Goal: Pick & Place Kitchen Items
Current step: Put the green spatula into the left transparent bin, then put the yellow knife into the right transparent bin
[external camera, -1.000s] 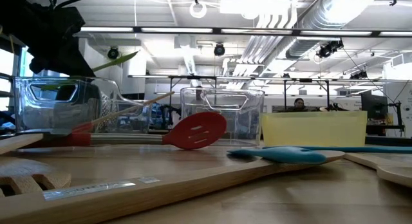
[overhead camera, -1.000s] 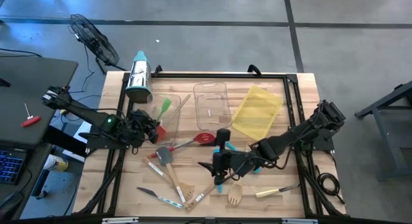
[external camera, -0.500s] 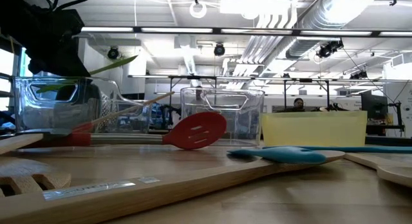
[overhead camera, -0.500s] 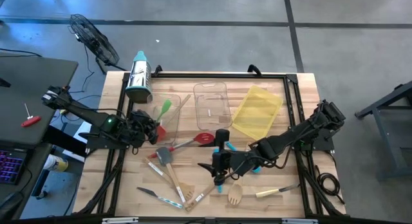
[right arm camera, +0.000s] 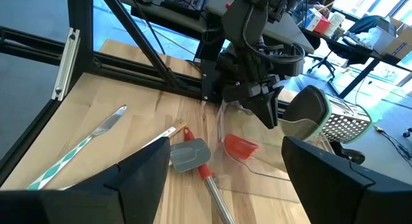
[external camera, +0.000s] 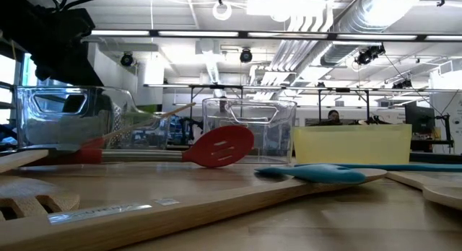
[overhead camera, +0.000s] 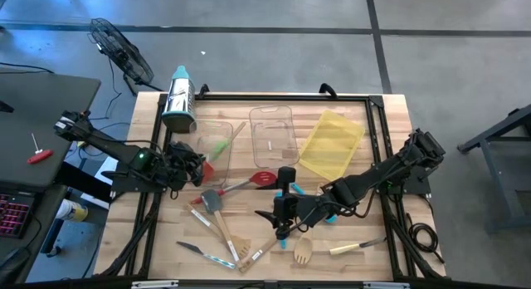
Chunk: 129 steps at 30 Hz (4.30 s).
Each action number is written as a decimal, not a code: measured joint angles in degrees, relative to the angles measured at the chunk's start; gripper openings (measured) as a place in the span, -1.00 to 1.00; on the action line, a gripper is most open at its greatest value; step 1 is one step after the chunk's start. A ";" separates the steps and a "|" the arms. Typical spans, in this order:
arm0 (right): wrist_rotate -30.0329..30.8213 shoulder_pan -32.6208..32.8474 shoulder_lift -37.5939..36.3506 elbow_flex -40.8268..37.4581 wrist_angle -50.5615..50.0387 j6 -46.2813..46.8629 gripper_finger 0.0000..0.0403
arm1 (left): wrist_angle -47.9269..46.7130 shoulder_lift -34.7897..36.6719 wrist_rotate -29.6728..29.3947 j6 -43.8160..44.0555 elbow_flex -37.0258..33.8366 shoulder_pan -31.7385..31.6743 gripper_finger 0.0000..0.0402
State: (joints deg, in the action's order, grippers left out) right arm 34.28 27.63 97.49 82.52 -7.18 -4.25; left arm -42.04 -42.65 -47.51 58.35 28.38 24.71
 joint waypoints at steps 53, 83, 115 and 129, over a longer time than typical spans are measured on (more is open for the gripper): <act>-14.09 2.45 -1.31 0.02 -27.95 20.21 0.45 | 11.54 0.03 -7.08 -10.14 0.07 0.07 -0.13; -27.87 13.04 -0.48 0.02 -40.58 46.88 0.45 | 16.97 0.00 3.87 -10.53 0.07 0.09 -0.13; -29.64 25.32 11.71 -0.41 -48.06 58.45 0.23 | 28.54 0.02 6.48 -16.72 0.04 0.07 -0.13; -30.49 26.02 11.76 -10.98 -44.20 61.21 0.23 | 29.14 -0.61 4.79 -16.74 0.02 0.07 -0.13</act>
State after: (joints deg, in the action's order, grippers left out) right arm 3.78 53.65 109.26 71.54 -51.38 56.96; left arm -12.91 -43.27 -42.72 41.60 28.40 24.77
